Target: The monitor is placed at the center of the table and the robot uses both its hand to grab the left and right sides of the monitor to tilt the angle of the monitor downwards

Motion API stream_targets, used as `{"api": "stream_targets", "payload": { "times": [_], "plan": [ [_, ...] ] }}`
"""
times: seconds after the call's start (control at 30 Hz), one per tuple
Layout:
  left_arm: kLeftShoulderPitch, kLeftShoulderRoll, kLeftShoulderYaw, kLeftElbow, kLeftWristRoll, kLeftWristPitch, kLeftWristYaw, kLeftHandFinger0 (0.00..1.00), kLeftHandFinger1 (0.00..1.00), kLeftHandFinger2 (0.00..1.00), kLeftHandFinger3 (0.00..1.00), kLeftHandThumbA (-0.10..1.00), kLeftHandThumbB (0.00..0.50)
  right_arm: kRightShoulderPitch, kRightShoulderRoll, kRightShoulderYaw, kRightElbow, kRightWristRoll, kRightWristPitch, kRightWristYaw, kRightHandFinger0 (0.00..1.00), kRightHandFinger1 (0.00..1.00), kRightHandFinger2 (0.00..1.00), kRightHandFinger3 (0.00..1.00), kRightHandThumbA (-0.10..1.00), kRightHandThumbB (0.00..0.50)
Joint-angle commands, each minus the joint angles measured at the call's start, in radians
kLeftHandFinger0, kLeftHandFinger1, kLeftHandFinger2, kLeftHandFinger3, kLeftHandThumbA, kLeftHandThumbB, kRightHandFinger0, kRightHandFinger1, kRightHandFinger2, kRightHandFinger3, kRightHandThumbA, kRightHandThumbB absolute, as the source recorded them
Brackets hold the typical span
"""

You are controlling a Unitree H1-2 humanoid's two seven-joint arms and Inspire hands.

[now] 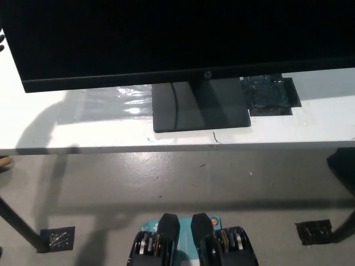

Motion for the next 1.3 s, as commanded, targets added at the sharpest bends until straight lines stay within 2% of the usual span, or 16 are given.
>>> {"api": "stream_targets", "payload": {
  "times": [0.0,0.1,0.23,0.33,0.37,0.4,0.43,0.5,0.57,0.87,0.9,0.93,0.97,1.1,1.13,1.27],
  "plan": [
    [-0.120,0.026,-0.071,0.031,0.066,0.074,-0.056,1.00,1.00,1.00,1.00,1.00,0.465,-0.101,0.055,0.075,0.001,-0.108,0.057,0.016,1.00,1.00,1.00,1.00,0.70,0.429],
    [-0.167,0.025,-0.096,0.072,0.049,0.081,-0.086,1.00,1.00,1.00,1.00,0.96,0.450,-0.121,0.064,0.122,-0.029,-0.172,0.061,-0.028,1.00,1.00,1.00,1.00,0.68,0.461],
    [-0.202,0.024,-0.129,0.101,0.063,0.082,-0.092,1.00,1.00,1.00,1.00,0.95,0.457,-0.129,0.062,0.182,-0.066,-0.243,0.022,-0.071,1.00,1.00,1.00,1.00,0.69,0.455],
    [-0.223,0.019,-0.147,0.122,0.067,0.087,-0.094,1.00,1.00,1.00,1.00,0.92,0.453,-0.140,0.063,0.224,-0.090,-0.293,0.012,-0.107,1.00,1.00,1.00,1.00,0.72,0.477],
    [-0.250,0.015,-0.170,0.160,0.106,0.097,-0.084,1.00,1.00,1.00,1.00,0.91,0.469,-0.167,0.072,0.280,-0.092,-0.378,-0.009,-0.159,1.00,1.00,1.00,1.00,0.66,0.499],
    [-0.258,0.014,-0.177,0.176,0.113,0.093,-0.083,1.00,1.00,1.00,1.00,0.88,0.452,-0.177,0.077,0.294,-0.084,-0.394,-0.011,-0.170,1.00,1.00,1.00,1.00,0.58,0.480],
    [-0.270,0.014,-0.187,0.209,0.127,0.087,-0.081,1.00,1.00,1.00,1.00,0.92,0.487,-0.197,0.089,0.316,-0.041,-0.414,-0.033,-0.180,1.00,1.00,1.00,1.00,0.61,0.500],
    [-0.271,0.014,-0.189,0.212,0.127,0.084,-0.080,1.00,1.00,1.00,1.00,0.92,0.488,-0.198,0.088,0.323,-0.040,-0.411,-0.035,-0.186,1.00,1.00,1.00,1.00,0.61,0.500],
    [-0.291,0.014,-0.208,0.259,0.144,0.077,-0.085,1.00,1.00,1.00,1.00,0.88,0.444,-0.223,0.104,0.381,-0.002,-0.480,-0.040,-0.235,1.00,1.00,1.00,1.00,0.58,0.499],
    [-0.311,0.029,-0.252,0.314,0.168,0.055,-0.085,1.00,1.00,1.00,1.00,0.88,0.447,-0.259,0.130,0.490,0.113,-0.576,-0.104,-0.346,1.00,1.00,1.00,1.00,0.59,0.500],
    [-0.318,0.031,-0.263,0.342,0.172,0.050,-0.092,1.00,1.00,1.00,1.00,0.84,0.407,-0.253,0.135,0.542,0.125,-0.647,-0.104,-0.422,1.00,1.00,1.00,1.00,0.56,0.500],
    [-0.321,0.031,-0.267,0.348,0.173,0.047,-0.091,1.00,1.00,1.00,1.00,0.81,0.401,-0.254,0.135,0.549,0.132,-0.651,-0.111,-0.433,1.00,1.00,1.00,1.00,0.52,0.489],
    [-0.329,0.028,-0.275,0.376,0.183,0.030,-0.080,1.00,1.00,1.00,1.00,0.83,0.421,-0.249,0.139,0.571,0.145,-0.677,-0.119,-0.482,1.00,1.00,1.00,1.00,0.56,0.500],
    [-0.335,0.029,-0.286,0.393,0.188,0.022,-0.068,1.00,1.00,1.00,1.00,0.84,0.423,-0.253,0.142,0.592,0.160,-0.689,-0.125,-0.512,1.00,1.00,1.00,1.00,0.56,0.500],
    [-0.364,0.019,-0.331,0.474,0.265,-0.017,-0.014,1.00,1.00,1.00,1.00,0.91,0.478,-0.250,0.152,0.659,0.201,-0.773,-0.160,-0.627,1.00,1.00,1.00,1.00,0.51,0.500],
    [-0.381,0.019,-0.360,0.511,0.285,-0.039,0.010,1.00,1.00,1.00,1.00,0.91,0.475,-0.257,0.156,0.704,0.228,-0.800,-0.165,-0.677,1.00,1.00,1.00,1.00,0.53,0.500]
  ]
}}
